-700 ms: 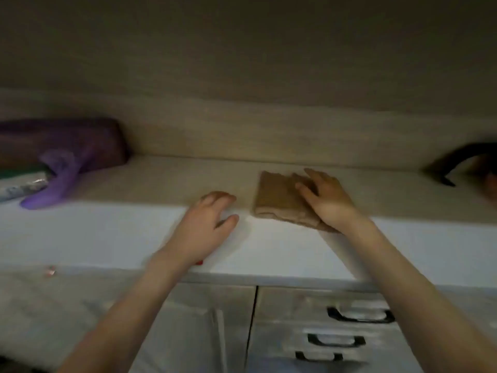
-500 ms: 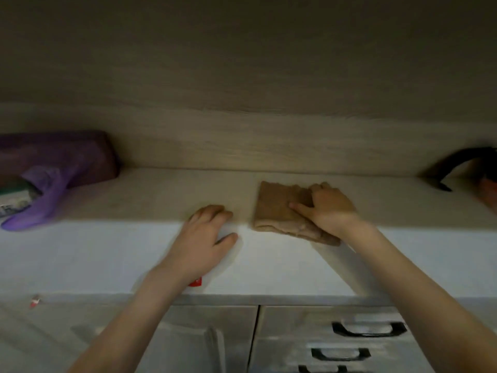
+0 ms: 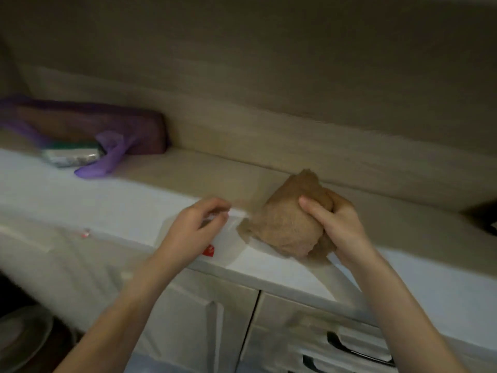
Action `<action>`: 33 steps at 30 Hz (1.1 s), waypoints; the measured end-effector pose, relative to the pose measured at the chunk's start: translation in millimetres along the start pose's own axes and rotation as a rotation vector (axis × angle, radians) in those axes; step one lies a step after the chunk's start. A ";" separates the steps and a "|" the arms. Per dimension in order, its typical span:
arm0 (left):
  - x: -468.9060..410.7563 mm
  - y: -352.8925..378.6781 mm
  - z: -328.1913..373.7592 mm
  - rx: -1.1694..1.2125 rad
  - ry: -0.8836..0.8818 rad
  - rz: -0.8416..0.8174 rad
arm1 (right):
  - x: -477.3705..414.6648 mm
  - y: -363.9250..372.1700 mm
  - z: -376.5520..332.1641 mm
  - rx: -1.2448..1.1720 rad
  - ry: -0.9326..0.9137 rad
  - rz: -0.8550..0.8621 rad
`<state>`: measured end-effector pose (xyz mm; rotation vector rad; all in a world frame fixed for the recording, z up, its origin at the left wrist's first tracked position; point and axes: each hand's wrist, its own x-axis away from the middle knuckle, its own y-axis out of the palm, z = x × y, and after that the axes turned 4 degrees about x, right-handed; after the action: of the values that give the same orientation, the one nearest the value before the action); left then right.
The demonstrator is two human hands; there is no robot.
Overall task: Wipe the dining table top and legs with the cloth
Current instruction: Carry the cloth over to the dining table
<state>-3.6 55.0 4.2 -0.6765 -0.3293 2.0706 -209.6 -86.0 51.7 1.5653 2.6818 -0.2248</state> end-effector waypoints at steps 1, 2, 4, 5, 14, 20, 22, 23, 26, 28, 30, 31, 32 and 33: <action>12.7 -4.0 3.9 0.052 -0.013 0.067 | 9.6 6.7 -3.9 -0.050 0.000 -0.046; 26.9 -8.2 5.9 0.090 -0.033 0.136 | 19.6 14.3 -5.5 -0.088 0.013 -0.103; 62.7 -17.5 5.4 0.150 -0.094 0.257 | 41.5 31.9 -4.6 -0.131 0.045 -0.216; 79.7 -21.1 3.0 0.179 -0.128 0.298 | 51.1 38.1 -0.3 -0.139 0.040 -0.263; 348.6 -29.1 -60.1 0.108 -0.799 0.614 | 150.3 140.6 138.9 0.045 0.275 -0.670; 521.5 5.9 -65.6 0.358 -1.259 1.014 | 218.0 193.6 221.8 0.268 0.490 -0.823; 560.4 12.0 -61.3 0.397 -1.334 1.154 | 235.8 214.2 233.9 0.294 0.480 -0.873; 576.6 13.2 -60.0 0.402 -1.359 1.220 | 244.9 228.2 238.4 0.310 0.462 -0.901; 614.1 7.1 -58.7 0.414 -1.411 1.356 | 268.1 275.1 246.3 0.357 0.444 -1.027; 633.8 -4.9 -66.1 0.418 -1.434 1.411 | 283.4 314.3 244.8 0.370 0.412 -1.107; 648.1 -24.0 -77.4 0.400 -1.443 1.407 | 298.3 356.0 239.1 0.355 0.361 -1.137; 655.3 -35.0 -85.6 0.381 -1.447 1.383 | 304.1 376.6 237.3 0.354 0.336 -1.139; 661.8 -47.4 -94.6 0.366 -1.457 1.353 | 309.7 395.9 234.5 0.358 0.322 -1.139; 667.4 -60.2 -104.3 0.358 -1.463 1.322 | 312.9 413.1 234.2 0.353 0.319 -1.139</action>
<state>-196.1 640.6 -278.3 1.3792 -0.2729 3.3946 -16.9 351.8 -255.8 -0.1366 3.5870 -0.5000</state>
